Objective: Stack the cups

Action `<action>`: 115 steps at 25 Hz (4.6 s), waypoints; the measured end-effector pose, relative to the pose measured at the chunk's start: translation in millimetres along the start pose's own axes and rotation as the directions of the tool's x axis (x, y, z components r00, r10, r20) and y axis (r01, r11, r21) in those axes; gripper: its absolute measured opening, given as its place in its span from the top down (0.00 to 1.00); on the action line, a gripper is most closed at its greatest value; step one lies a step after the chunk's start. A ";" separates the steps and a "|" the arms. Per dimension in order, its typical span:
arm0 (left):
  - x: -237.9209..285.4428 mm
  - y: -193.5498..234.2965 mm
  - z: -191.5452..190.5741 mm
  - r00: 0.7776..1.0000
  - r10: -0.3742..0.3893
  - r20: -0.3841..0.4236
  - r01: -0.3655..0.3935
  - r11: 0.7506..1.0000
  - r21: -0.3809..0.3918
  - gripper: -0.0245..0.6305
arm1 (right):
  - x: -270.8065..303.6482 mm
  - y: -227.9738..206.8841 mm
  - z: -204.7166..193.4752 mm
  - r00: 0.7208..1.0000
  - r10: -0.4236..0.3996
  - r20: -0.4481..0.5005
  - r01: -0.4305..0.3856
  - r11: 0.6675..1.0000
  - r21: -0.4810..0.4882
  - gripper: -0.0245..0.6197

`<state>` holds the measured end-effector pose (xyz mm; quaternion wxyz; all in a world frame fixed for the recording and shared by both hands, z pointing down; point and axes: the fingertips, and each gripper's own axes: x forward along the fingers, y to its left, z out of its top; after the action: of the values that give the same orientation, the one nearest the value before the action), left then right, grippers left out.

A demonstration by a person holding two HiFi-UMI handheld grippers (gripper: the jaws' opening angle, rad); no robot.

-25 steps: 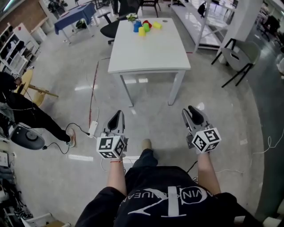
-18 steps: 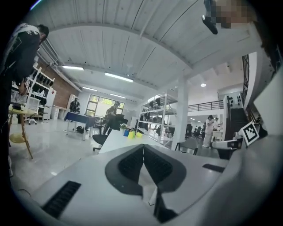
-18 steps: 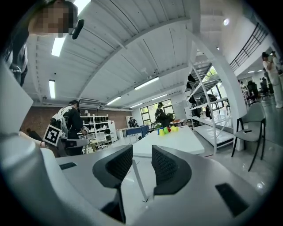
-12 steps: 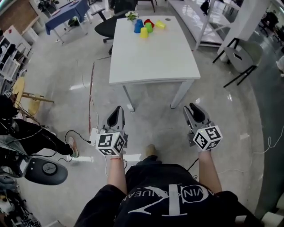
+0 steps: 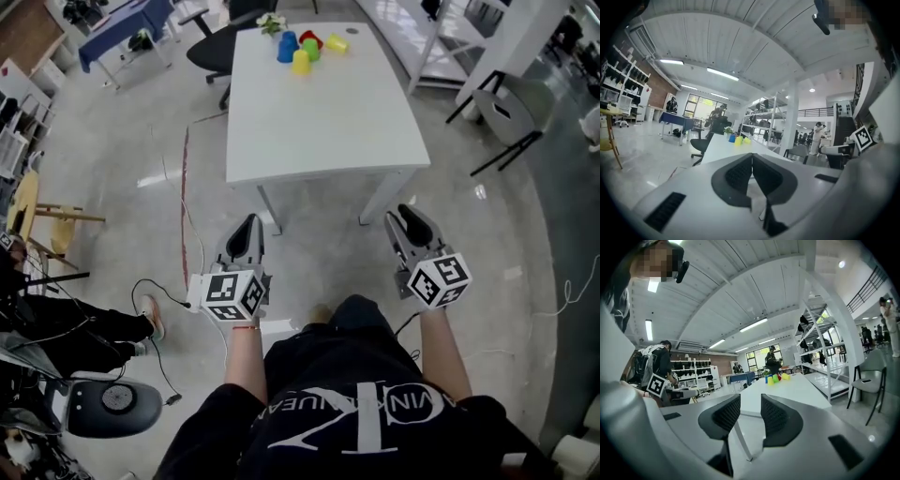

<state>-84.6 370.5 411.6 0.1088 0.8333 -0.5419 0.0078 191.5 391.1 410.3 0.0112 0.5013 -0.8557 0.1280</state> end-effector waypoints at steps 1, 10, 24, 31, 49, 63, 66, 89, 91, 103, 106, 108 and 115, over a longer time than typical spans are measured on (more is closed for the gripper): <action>1.8 1.6 -0.7 1.000 0.001 -0.004 -0.001 1.000 -0.005 0.96 | 0.5 -1.6 0.7 1.000 -0.003 -0.002 0.003 1.000 -0.001 0.74; 23.1 27.3 6.3 0.999 0.041 0.008 -0.040 0.999 -0.028 0.96 | 34.9 -14.1 10.4 1.000 0.017 0.004 -0.017 1.000 0.009 0.74; 119.9 63.9 42.6 0.996 0.087 0.017 -0.087 0.996 -0.012 0.96 | 131.0 -75.0 41.8 0.998 0.065 0.012 -0.065 0.997 0.029 0.74; 159.8 68.1 52.6 0.994 0.107 -0.007 -0.107 0.994 0.016 0.96 | 171.0 -106.1 52.9 0.995 0.094 0.017 -0.095 0.994 0.062 0.74; 194.8 86.3 41.3 0.996 0.075 -0.042 -0.075 0.997 0.015 0.96 | 240.8 -108.2 42.1 0.980 0.198 -0.037 -0.193 0.975 0.108 0.73; 272.9 169.9 75.2 0.998 0.061 -0.026 -0.060 0.998 0.030 0.96 | 364.0 -108.0 64.0 0.970 0.211 -0.118 -0.207 0.977 0.046 0.70; 290.0 189.5 82.5 0.998 0.054 -0.021 -0.054 0.998 0.038 0.96 | 391.4 -105.2 68.1 0.970 0.211 -0.124 -0.208 0.977 0.035 0.70; 374.0 238.9 67.5 0.994 -0.046 -0.104 0.048 0.999 0.017 0.96 | 600.8 -175.5 42.7 0.954 0.037 -0.298 -0.071 0.992 -0.105 0.55; 372.2 241.1 61.3 0.992 -0.048 -0.114 0.049 0.999 0.007 0.96 | 609.0 -179.5 40.0 0.951 0.038 -0.306 -0.070 0.993 -0.095 0.55; 378.8 242.8 47.5 0.992 -0.058 -0.112 0.055 0.998 -0.024 0.96 | 568.8 -106.1 52.8 0.927 0.215 -0.309 -0.264 0.956 -0.129 0.63; 386.0 236.8 47.8 0.993 -0.062 -0.104 0.060 0.998 -0.028 0.96 | 557.1 -77.4 42.2 0.890 0.285 -0.356 -0.357 0.921 -0.155 0.63; 389.4 231.3 46.4 0.992 -0.067 -0.109 0.064 0.998 -0.030 0.96 | 550.8 -63.7 33.1 0.867 0.318 -0.383 -0.401 0.902 -0.159 0.63; 400.8 218.1 46.0 0.991 -0.051 -0.121 0.048 0.998 -0.026 0.96 | 548.2 -52.4 13.0 0.830 0.364 -0.422 -0.471 0.864 -0.181 0.63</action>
<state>-121.5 -84.3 456.9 0.1516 0.8433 -0.5133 0.0497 -34.5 -105.0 489.5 0.2155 0.2598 -0.9361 0.0992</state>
